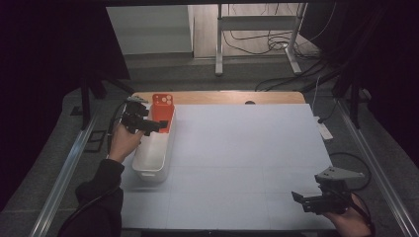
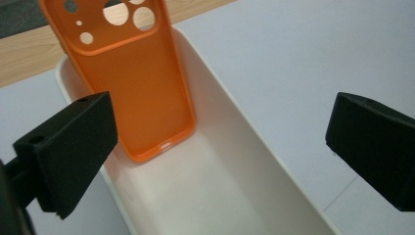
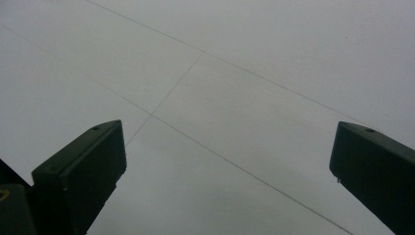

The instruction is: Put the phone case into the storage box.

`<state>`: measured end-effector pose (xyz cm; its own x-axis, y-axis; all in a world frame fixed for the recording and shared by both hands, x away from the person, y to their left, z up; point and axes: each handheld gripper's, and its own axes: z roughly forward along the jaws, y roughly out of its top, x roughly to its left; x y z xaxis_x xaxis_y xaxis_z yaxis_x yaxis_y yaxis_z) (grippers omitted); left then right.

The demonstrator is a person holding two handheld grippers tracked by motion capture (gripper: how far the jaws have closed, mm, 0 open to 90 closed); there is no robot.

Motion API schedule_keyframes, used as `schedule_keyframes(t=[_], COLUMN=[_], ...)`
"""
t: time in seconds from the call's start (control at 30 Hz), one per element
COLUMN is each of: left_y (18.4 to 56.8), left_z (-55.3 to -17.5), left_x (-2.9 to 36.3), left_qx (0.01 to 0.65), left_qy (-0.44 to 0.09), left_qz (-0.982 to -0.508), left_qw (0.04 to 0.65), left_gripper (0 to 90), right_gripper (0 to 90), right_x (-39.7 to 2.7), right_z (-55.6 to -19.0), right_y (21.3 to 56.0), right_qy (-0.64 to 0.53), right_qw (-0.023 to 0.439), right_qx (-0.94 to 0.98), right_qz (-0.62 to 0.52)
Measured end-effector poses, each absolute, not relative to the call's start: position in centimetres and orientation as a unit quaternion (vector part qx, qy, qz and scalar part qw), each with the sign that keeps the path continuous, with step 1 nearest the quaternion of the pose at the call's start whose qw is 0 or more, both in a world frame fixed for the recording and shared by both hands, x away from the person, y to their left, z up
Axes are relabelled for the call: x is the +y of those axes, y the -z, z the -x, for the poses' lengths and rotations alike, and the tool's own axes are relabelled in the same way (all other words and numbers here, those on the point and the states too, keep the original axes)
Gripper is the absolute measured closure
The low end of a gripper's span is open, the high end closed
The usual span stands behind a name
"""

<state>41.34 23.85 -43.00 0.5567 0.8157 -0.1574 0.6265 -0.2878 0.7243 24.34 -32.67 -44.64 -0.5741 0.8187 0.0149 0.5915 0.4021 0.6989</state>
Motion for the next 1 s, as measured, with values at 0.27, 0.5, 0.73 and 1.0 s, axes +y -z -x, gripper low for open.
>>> schedule_keyframes(t=[0.27, 0.5, 0.73, 1.0], left_y=[43.1, 43.1, 43.4, 43.6], left_z=[-40.0, -38.8, -37.6, -36.6], left_x=[23.2, 23.1, 22.7, 22.6], left_qx=[0.436, 0.432, 0.424, 0.42], left_qy=[-0.131, -0.131, -0.13, -0.127], left_qz=[-0.806, -0.803, -0.806, -0.805], left_qw=[0.379, 0.388, 0.393, 0.399], left_gripper=[0.0, 0.0, 0.0, 0.0], right_gripper=[0.0, 0.0, 0.0, 0.0], right_x=[-32.7, -32.7, -32.7, -32.6], right_z=[-24.3, -24.3, -24.3, -24.3], right_y=[44.6, 44.6, 44.6, 44.6], right_qy=[-0.337, -0.336, -0.336, -0.334], right_qw=[0.169, 0.17, 0.171, 0.17], right_qx=[0.821, 0.82, 0.819, 0.819], right_qz=[-0.43, -0.43, -0.433, -0.435])
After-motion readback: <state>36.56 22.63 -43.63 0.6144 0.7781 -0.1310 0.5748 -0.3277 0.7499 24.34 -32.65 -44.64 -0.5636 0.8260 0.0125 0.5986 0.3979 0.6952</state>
